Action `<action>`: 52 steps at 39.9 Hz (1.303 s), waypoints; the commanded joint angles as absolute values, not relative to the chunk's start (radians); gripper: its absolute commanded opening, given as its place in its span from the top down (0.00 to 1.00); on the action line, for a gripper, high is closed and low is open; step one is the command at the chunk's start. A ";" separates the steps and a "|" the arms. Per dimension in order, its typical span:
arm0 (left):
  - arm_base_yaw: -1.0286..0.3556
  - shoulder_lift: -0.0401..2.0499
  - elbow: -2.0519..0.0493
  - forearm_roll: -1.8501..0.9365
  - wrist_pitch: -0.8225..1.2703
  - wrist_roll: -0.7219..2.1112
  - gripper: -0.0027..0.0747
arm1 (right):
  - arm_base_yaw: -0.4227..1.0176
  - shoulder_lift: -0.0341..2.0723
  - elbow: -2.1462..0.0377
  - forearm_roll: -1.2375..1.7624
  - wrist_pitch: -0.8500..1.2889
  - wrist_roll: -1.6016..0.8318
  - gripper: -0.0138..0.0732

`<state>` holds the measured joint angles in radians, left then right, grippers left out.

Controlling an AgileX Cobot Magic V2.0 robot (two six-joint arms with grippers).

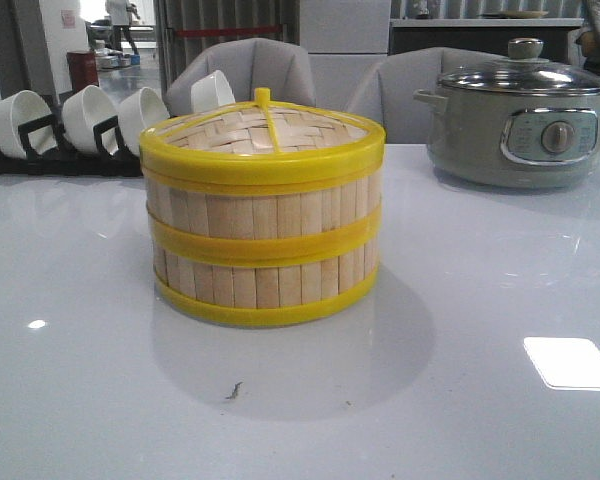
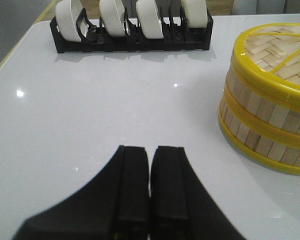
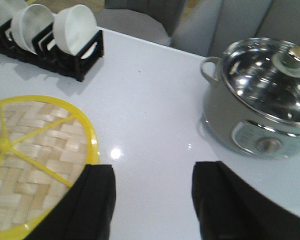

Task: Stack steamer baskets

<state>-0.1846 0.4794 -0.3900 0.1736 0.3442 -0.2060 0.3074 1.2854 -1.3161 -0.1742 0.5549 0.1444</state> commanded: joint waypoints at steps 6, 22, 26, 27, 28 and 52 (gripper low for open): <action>-0.190 0.481 -0.421 0.177 0.255 -0.210 0.86 | 0.154 0.960 -1.064 -0.193 0.393 0.138 0.32; -0.190 0.481 -0.421 0.177 0.255 -0.210 0.86 | -0.014 0.440 -0.665 -0.118 0.434 0.138 0.32; -0.190 0.481 -0.421 0.177 0.255 -0.210 0.86 | -0.025 0.346 -0.594 -0.093 0.466 0.138 0.35; -0.190 0.481 -0.421 0.177 0.255 -0.210 0.86 | -0.028 0.325 -0.580 -0.093 0.472 0.138 0.36; -0.190 0.481 -0.421 0.177 0.255 -0.210 0.86 | -0.032 0.311 -0.561 -0.093 0.475 0.138 0.38; -0.190 0.481 -0.421 0.177 0.255 -0.210 0.86 | -0.041 0.225 -0.325 -0.095 0.374 0.138 0.76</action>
<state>-0.1846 0.4794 -0.3900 0.1736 0.3442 -0.2060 -0.0323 0.2160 -0.2964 -0.0904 0.4687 0.1444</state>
